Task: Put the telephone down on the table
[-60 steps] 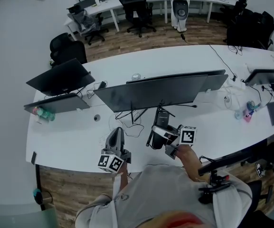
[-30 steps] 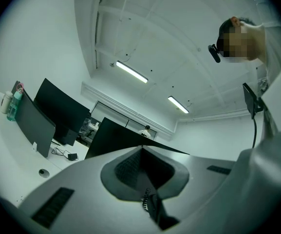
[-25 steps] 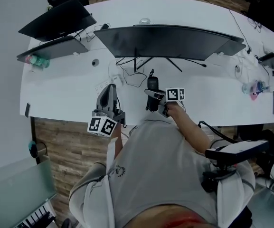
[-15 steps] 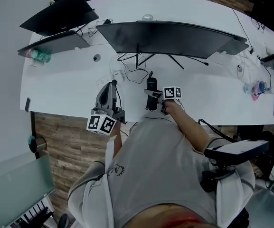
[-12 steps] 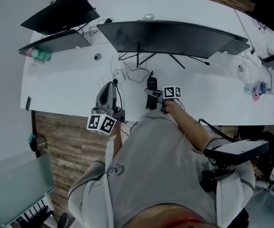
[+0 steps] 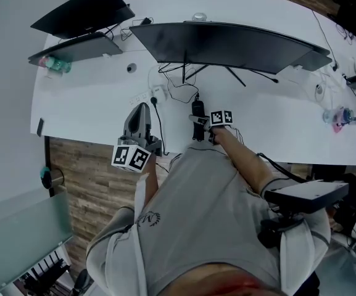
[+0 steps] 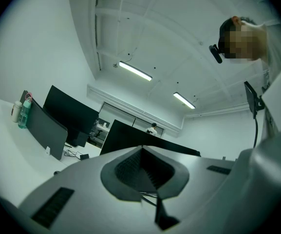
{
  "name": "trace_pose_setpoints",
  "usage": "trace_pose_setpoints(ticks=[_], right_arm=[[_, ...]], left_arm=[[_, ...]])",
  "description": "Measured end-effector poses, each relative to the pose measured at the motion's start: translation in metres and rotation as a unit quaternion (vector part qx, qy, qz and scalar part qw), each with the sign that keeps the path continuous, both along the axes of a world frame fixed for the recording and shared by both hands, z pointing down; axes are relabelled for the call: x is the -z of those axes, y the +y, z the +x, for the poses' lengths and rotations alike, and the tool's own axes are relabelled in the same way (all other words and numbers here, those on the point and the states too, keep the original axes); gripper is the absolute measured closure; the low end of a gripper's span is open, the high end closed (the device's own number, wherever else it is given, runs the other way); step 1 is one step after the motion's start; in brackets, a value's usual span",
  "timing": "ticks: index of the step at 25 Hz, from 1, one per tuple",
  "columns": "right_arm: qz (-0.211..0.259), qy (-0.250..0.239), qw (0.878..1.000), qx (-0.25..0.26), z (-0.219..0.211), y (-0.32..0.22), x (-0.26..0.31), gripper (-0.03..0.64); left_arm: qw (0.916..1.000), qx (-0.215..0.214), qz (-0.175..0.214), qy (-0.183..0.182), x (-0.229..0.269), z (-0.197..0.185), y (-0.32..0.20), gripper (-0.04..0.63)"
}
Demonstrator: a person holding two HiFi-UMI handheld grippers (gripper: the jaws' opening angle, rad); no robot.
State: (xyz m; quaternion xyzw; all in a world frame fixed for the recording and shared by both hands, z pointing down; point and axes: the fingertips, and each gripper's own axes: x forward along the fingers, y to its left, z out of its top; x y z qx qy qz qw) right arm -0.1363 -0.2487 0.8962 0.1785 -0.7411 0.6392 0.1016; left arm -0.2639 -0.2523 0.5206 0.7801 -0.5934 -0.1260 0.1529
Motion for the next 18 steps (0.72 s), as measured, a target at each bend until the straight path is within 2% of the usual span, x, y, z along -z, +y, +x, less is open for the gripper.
trace_pose_setpoints(ticks=[12, 18], right_arm=[[-0.013, 0.081, 0.997, 0.011, 0.016, 0.001, -0.041, 0.318], [-0.007, 0.097, 0.995, 0.025, 0.016, 0.003, -0.041, 0.318]], left_arm=[[0.9997, -0.017, -0.010, -0.016, 0.006, 0.013, -0.014, 0.584], [0.9994, -0.026, -0.014, -0.017, 0.005, 0.019, -0.013, 0.584]])
